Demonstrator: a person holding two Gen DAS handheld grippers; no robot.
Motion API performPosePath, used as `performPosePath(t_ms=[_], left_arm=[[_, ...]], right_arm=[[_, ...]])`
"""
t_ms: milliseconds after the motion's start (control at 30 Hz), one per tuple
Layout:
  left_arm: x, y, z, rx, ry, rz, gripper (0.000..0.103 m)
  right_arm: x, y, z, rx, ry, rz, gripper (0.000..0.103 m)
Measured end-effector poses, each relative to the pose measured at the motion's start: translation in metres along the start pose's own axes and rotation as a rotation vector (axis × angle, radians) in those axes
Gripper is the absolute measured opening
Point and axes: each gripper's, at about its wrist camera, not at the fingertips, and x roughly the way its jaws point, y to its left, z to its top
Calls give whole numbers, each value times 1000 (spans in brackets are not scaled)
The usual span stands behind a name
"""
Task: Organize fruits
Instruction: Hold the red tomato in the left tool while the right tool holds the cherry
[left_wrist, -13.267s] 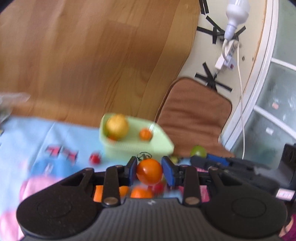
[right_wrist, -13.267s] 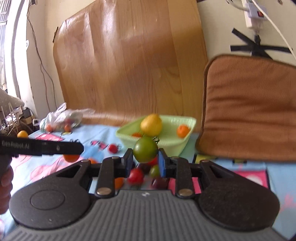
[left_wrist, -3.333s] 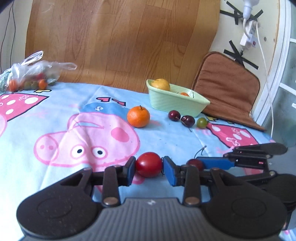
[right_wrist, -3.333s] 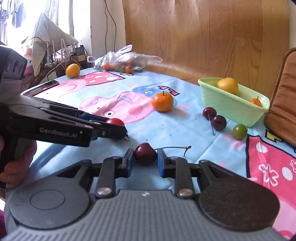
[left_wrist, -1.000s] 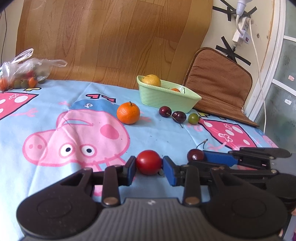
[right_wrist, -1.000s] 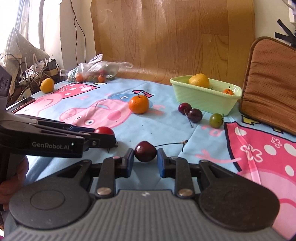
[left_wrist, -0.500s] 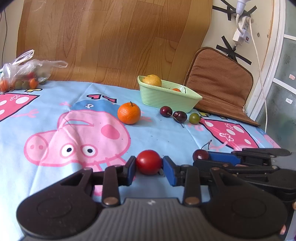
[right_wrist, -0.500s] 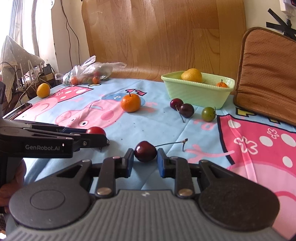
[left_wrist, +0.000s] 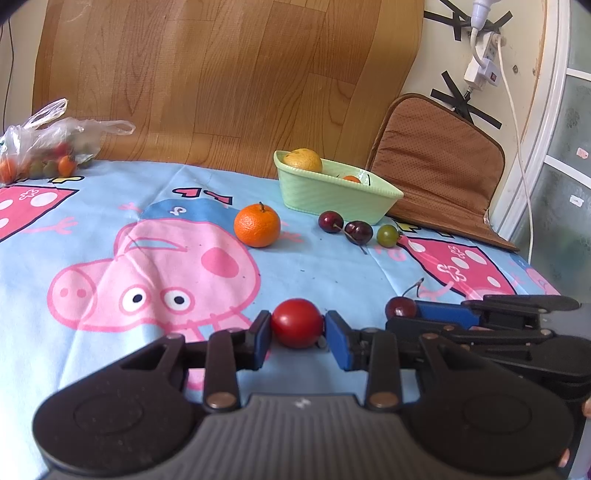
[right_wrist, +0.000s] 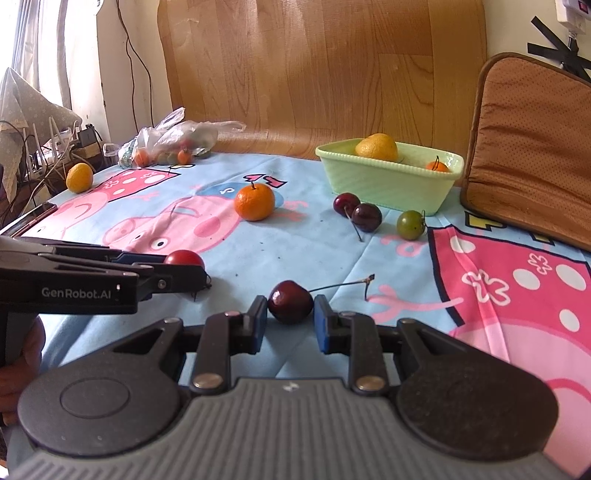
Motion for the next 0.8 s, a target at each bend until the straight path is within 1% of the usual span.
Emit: performPosePath(t_ms=[533,667,800], left_arm=[[-1,0,0,0,0,0,32],[-1,-2,0,11,-1,7,32],[-2,-3,0,15,-4,12,32]], right_arm=[[2,2,1,-13,4,-10,30],[-3,1,-1,-8,-18,-25,30],[-8,-1,-3,14,-40,-18,30]])
